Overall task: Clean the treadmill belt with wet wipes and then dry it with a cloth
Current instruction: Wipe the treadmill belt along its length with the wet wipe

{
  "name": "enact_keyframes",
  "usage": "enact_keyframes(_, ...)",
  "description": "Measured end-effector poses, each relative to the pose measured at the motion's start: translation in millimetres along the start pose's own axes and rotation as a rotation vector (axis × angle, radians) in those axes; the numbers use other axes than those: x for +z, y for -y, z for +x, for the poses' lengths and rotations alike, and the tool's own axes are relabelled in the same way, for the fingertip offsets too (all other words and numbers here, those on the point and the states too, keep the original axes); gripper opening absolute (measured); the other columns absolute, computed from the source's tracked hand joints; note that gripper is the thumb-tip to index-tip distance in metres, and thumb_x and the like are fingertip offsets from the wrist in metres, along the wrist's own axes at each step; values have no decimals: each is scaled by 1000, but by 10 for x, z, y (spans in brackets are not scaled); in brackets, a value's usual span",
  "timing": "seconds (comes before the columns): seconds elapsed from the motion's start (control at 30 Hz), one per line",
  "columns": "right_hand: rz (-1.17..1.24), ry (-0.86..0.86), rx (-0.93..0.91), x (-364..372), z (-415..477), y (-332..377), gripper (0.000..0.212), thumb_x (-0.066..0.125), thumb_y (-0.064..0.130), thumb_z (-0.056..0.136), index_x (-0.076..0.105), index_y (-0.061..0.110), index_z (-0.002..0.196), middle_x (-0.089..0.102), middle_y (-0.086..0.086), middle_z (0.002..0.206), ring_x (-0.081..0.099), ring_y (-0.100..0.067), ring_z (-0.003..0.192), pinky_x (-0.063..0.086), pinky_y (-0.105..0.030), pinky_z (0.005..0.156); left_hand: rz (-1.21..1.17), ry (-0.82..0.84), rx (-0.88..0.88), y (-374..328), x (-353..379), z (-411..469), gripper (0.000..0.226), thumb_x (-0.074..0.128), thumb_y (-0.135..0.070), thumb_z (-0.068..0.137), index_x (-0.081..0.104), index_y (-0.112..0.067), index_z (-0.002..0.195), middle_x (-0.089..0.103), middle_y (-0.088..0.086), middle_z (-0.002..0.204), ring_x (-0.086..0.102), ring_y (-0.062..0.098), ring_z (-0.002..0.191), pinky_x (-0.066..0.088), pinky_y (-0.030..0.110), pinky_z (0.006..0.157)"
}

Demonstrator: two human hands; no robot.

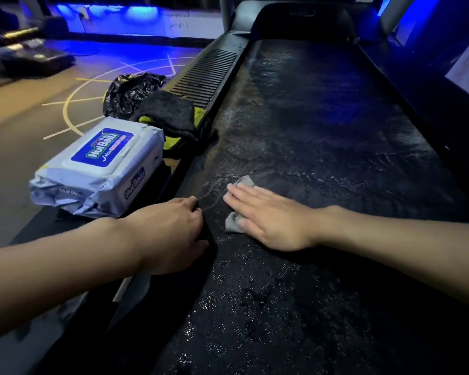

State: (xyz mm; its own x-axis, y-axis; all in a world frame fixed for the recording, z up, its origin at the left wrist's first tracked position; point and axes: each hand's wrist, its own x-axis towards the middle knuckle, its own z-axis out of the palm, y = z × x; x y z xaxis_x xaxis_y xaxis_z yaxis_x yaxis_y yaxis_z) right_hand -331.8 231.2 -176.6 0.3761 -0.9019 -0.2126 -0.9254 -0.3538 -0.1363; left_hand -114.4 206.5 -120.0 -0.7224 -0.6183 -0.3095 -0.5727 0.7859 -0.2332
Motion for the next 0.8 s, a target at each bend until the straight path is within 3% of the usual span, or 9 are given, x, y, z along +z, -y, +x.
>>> enact_keyframes(0.13, 19, -43, 211, -136, 191, -99, 59, 15, 36, 107, -3, 12, 158, -12, -8, 166, -14, -19, 152, -7, -34, 123, 14, 43, 23, 82, -10, -60, 65, 39, -54, 96, 39, -8, 142, 37, 12, 150, 40, 23, 136, 31, 28, 112)
enact_keyframes(0.27, 1, -6, 9, -55, 236, 63, 59, 16, 39, 107, -2, 17, 159, -12, -1, 165, -14, -13, 151, -7, -35, 123, 28, 109, 50, 93, -40, -75, 70, 39, -52, 98, 29, -4, 148, 25, 17, 156, 27, 23, 144, 21, 24, 116)
enact_keyframes(0.37, 12, -54, 173, -148, 351, -43, 59, 16, 37, 107, -1, 15, 159, -11, -4, 166, -14, -16, 152, -7, -35, 123, 63, 138, 35, 101, -15, -101, 76, 34, -54, 98, 13, -6, 154, 10, 17, 161, 19, 24, 148, 23, 29, 118)
enact_keyframes(0.43, 26, -72, 169, -116, 422, 90, 59, 17, 36, 107, 1, 11, 158, -9, -8, 166, -12, -20, 152, -7, -34, 122, 112, 188, 38, 108, -20, -132, 78, 31, -54, 99, 4, -7, 155, 4, 19, 162, 15, 25, 149, 22, 32, 119)
enact_keyframes(0.53, 0, -58, 26, -70, 421, 224, 59, 19, 37, 107, 3, 13, 159, -8, -5, 166, -8, -15, 152, -8, -32, 121, 177, 251, 48, 83, -48, -168, 79, 31, -52, 100, 0, -4, 154, 6, 25, 160, 18, 29, 148, 27, 37, 118)
enact_keyframes(0.67, 28, -122, 203, -164, 635, 211, 59, 18, 33, 106, 6, 7, 158, -3, -11, 166, -5, -20, 153, -3, -37, 123, 227, 321, 52, 33, -126, -190, 80, 33, -50, 100, 4, 2, 153, 14, 33, 155, 28, 35, 143, 32, 40, 115)
enact_keyframes(0.8, 16, -57, 12, -83, 685, 447, 60, 20, 37, 107, 4, 11, 158, -5, -5, 166, -7, -17, 153, -5, -34, 123, 254, 390, 88, -56, -203, -257, 73, 32, -47, 102, 16, 4, 151, 23, 30, 154, 31, 35, 142, 30, 37, 116)
